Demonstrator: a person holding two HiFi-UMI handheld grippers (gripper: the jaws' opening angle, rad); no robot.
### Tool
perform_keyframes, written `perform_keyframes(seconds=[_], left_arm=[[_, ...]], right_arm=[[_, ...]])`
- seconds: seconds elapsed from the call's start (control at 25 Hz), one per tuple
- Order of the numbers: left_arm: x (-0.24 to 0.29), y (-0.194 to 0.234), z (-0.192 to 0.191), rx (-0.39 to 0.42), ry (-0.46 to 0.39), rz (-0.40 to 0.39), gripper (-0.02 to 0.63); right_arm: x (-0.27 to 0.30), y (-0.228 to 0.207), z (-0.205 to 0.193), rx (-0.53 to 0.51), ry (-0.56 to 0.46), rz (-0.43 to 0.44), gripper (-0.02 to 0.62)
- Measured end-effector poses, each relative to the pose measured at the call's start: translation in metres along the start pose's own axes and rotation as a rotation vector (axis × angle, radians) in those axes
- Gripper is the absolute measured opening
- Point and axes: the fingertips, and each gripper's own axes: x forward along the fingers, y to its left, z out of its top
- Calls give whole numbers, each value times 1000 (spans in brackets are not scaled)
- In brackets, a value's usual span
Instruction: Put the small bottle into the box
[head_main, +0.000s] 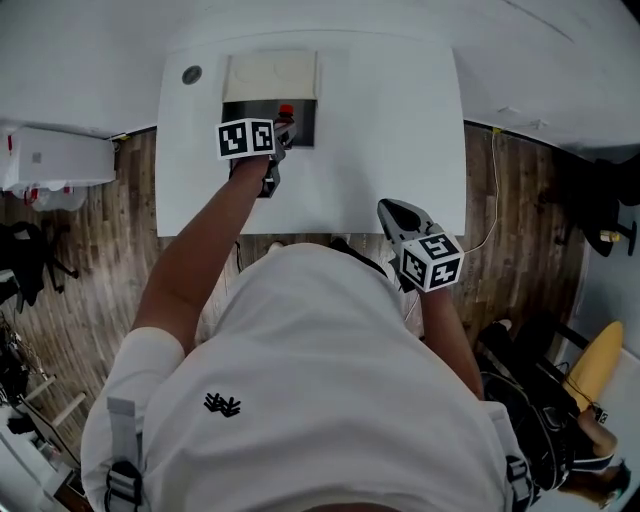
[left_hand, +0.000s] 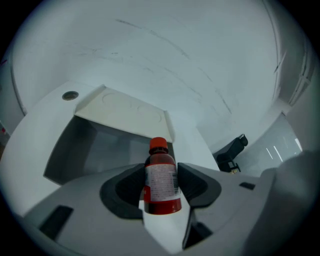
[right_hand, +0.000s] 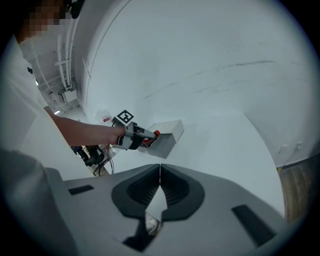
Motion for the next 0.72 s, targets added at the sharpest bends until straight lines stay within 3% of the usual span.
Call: perform_keyframes(seconds=[0.72], left_arm=[[58,24,-11,89,167,284,212]], right_arm=[[-2,-65,4,11,43,76,8]])
